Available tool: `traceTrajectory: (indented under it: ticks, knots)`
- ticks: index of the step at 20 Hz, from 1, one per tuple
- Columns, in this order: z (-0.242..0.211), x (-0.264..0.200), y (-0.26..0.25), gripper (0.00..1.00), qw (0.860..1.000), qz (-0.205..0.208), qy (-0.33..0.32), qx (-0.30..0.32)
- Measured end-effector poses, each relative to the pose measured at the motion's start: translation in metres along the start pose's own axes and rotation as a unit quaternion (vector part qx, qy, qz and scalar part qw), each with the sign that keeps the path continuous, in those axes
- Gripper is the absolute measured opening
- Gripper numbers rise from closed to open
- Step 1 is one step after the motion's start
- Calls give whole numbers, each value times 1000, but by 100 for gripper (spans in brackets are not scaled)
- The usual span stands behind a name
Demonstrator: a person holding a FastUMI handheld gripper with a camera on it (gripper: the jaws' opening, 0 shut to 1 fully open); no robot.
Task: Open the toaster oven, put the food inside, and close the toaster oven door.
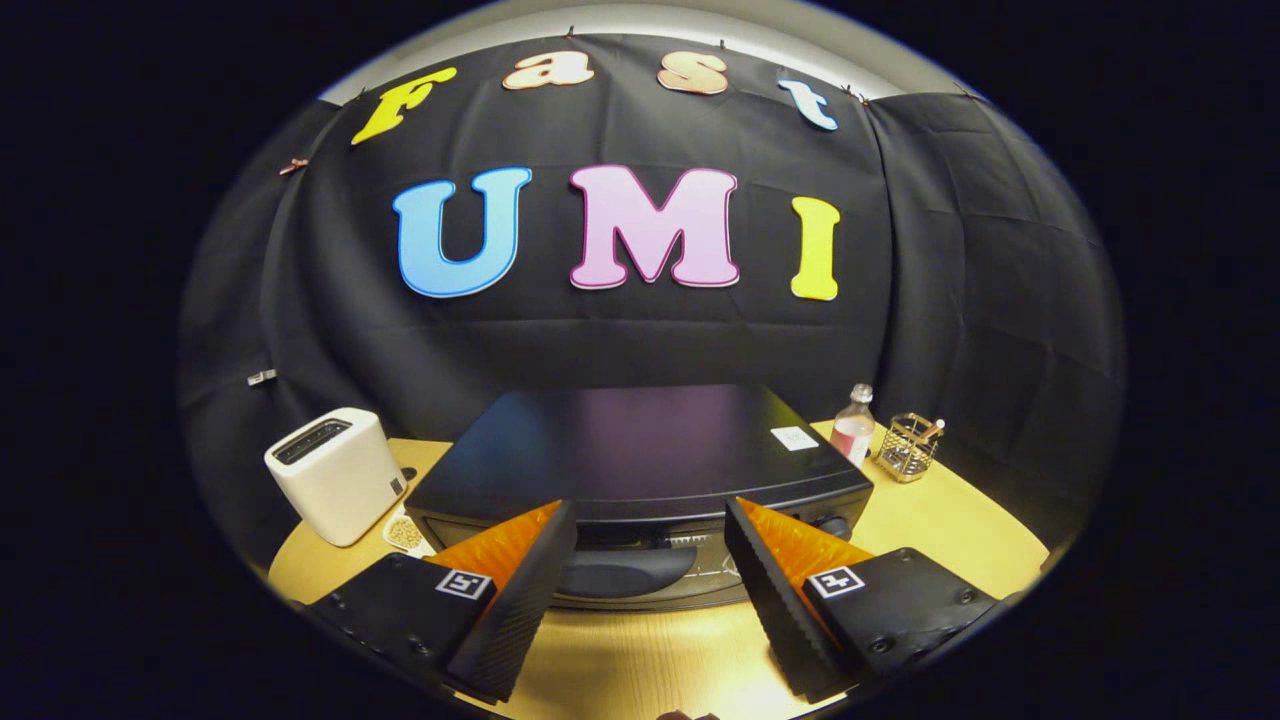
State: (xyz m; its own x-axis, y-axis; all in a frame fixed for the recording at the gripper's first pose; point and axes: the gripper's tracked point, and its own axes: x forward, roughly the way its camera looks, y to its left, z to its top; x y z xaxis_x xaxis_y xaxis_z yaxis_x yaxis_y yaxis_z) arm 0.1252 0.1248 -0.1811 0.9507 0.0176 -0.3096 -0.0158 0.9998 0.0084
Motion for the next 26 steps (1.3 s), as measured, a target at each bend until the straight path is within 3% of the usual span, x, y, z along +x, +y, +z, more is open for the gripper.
traceTrajectory:
  ticks: [9,26]
  knots:
    - [-19,6,9,98,999,19,26,13]
    - [-122,-83,0,96,993,69,87,-46]
